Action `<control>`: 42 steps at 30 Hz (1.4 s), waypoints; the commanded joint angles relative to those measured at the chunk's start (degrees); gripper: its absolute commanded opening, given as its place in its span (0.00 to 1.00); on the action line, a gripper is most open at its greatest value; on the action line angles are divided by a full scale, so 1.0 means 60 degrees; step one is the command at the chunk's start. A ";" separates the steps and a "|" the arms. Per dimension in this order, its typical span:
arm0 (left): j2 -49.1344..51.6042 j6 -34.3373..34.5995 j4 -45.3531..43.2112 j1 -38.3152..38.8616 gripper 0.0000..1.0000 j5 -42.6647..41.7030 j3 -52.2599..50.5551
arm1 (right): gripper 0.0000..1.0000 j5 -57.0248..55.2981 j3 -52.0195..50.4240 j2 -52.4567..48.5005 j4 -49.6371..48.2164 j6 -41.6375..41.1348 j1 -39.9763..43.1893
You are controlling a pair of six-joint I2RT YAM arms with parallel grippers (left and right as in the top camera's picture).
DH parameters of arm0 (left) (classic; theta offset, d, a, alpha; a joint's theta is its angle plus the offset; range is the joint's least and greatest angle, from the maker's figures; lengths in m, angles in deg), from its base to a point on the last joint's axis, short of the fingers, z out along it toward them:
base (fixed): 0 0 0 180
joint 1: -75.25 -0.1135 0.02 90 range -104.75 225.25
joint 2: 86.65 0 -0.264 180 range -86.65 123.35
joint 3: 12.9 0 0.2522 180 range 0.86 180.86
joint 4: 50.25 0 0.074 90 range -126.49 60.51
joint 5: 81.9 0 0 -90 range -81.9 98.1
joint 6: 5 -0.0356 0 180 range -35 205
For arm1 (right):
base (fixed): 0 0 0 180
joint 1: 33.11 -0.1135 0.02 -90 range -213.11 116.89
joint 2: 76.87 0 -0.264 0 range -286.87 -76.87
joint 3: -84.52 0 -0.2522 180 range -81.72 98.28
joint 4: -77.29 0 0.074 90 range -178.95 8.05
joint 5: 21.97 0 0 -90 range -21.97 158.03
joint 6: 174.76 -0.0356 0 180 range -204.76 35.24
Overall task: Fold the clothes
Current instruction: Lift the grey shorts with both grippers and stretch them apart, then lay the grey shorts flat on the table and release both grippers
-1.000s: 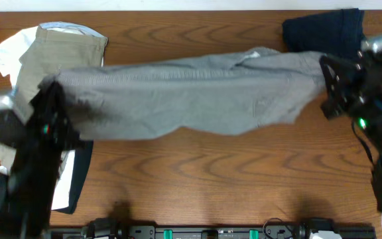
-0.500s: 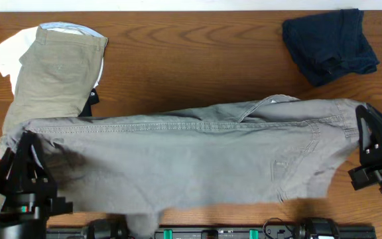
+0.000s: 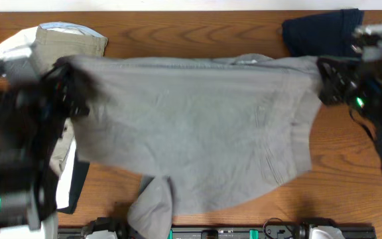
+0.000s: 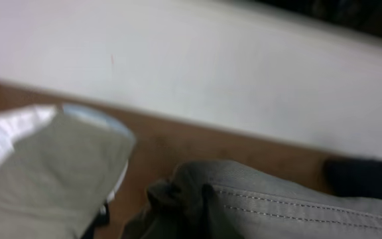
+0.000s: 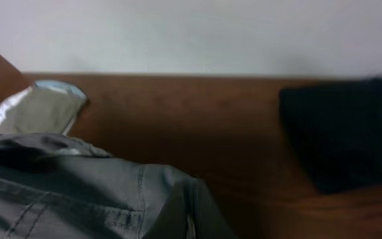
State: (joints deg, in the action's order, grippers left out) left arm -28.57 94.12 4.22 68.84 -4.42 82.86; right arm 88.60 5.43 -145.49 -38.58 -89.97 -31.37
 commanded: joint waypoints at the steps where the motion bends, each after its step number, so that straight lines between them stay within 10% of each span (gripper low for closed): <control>1: 0.1231 -0.0080 -0.0084 -0.0124 0.06 0.0579 0.0044 | 0.01 -0.0357 0.0022 -0.1228 -0.0262 -0.0007 0.0208; 15: 0.6910 -0.0091 -0.3883 0.0117 0.06 0.0583 0.0044 | 0.01 -0.0390 0.0022 -0.6666 -0.5297 -0.0419 -0.0419; 32: 1.0335 -0.0087 -0.9169 0.0929 0.07 0.0586 0.0044 | 0.02 -0.0980 0.0022 -0.9449 -0.9661 -0.0987 -0.0546; 34: 1.0411 -0.0087 -0.9278 0.0987 0.24 0.0590 0.0044 | 0.14 -0.1158 0.0022 -0.9562 -0.9861 -0.1169 -0.0535; 37: 1.0408 -0.0091 -0.9388 0.1002 0.89 0.0590 0.0044 | 0.41 -0.1173 0.0047 -0.9533 -1.0000 -0.1166 -0.0514; 40: 1.0327 -0.0091 -0.9439 0.0965 0.98 0.0590 0.0055 | 0.93 -0.0900 0.0168 -0.9296 -0.9905 -0.1158 -0.0510; 42: 1.0116 -0.0091 -0.9260 0.0965 0.98 0.0590 0.0055 | 0.99 -0.0627 0.0208 -0.9038 -0.9799 -0.1155 -0.0503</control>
State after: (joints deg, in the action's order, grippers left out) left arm 33.88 93.99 -51.85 74.83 -1.77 82.73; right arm 83.08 5.30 -202.76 -97.72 -96.33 -34.32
